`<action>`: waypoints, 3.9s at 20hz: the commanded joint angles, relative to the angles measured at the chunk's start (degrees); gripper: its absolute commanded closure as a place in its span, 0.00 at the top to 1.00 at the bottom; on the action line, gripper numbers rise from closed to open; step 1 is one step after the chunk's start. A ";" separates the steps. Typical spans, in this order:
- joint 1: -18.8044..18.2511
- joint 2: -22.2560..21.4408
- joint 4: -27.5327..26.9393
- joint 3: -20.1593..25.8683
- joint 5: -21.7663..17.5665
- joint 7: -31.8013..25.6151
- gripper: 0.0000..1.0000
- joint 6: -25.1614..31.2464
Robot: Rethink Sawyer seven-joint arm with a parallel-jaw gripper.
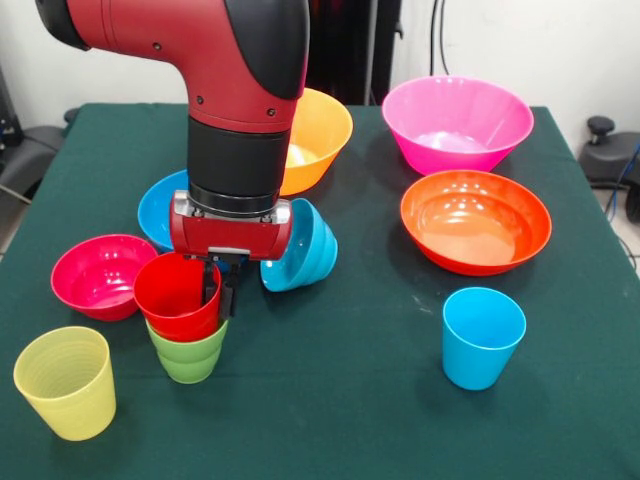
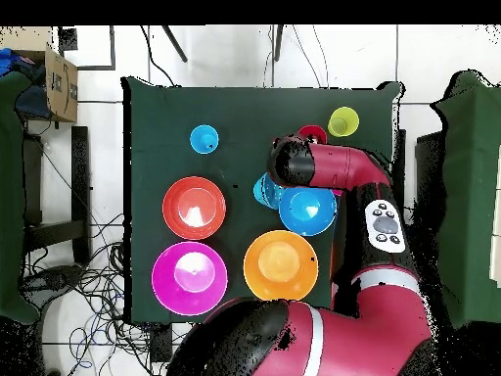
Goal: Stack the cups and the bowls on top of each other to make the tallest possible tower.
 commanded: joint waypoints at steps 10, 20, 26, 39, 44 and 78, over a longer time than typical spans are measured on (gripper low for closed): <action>0.77 2.25 4.22 3.89 -2.70 2.57 0.00 -1.93; 1.20 2.26 4.00 3.39 -3.06 2.92 1.00 -2.69; 1.27 2.33 3.64 3.44 -3.10 2.67 1.00 -2.52; 3.42 4.34 2.28 -0.66 -4.90 3.83 1.00 -3.94; 5.41 5.93 1.10 -4.47 -5.74 4.67 1.00 -5.09; 3.35 6.69 -4.38 1.45 -2.33 -2.07 0.00 5.27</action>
